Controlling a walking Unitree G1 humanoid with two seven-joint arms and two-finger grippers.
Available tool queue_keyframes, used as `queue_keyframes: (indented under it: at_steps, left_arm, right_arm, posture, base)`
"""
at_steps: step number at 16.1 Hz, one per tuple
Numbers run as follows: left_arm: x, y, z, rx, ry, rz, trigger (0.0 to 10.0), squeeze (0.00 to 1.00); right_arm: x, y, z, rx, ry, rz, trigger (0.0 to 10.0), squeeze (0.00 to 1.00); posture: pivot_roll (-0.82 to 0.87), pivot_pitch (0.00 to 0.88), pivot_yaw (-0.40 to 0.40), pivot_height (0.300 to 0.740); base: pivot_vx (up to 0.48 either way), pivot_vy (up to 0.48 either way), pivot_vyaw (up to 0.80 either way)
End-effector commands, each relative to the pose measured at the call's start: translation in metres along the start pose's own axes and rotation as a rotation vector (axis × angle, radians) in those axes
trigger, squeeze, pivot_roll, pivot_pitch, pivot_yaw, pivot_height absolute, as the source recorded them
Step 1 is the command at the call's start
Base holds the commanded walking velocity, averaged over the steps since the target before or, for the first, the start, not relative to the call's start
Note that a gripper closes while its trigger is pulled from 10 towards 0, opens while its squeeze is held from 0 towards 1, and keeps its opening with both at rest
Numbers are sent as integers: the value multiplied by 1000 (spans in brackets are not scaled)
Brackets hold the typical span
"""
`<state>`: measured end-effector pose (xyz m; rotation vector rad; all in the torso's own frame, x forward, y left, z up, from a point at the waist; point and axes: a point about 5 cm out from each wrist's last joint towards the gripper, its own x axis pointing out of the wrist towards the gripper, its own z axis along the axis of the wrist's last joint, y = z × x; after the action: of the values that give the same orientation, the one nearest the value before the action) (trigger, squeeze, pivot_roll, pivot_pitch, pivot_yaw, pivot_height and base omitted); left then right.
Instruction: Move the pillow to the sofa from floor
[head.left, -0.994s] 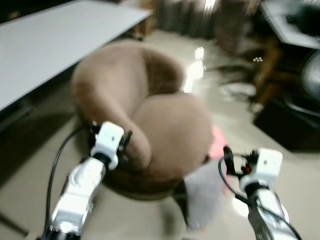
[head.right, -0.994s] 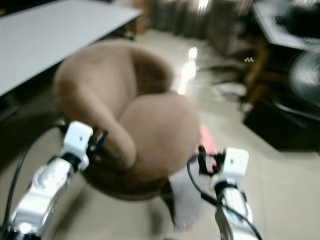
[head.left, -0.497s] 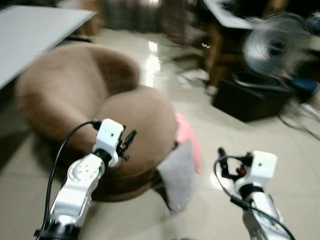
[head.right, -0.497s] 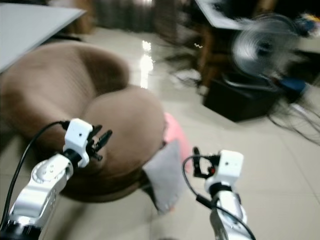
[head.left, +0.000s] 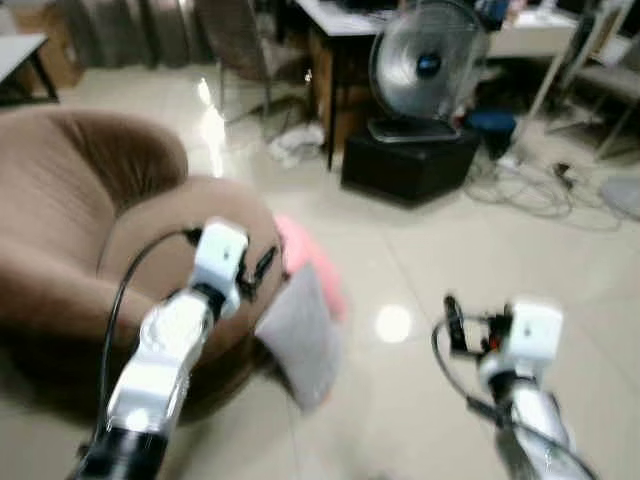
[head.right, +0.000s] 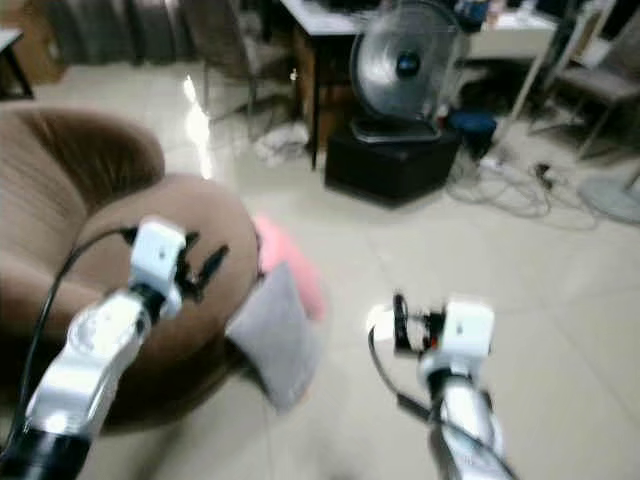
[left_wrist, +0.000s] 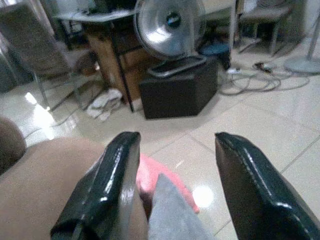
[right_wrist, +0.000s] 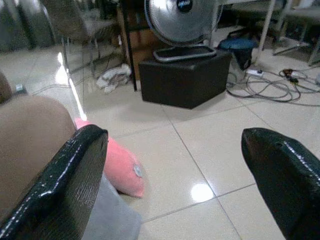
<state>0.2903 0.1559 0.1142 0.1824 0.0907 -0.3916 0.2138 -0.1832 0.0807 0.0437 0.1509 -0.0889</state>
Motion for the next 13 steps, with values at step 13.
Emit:
queue_keyframes:
  at_steps: [13]
  left_arm:
    - [8, 3, -6, 83, 35, 8, 10000, 0]
  right_arm:
    - [4, 1, 4, -65, 1, 6, 10000, 0]
  posture:
    - [-28, 11, 5, 740]
  base:
    - [264, 0, 0]
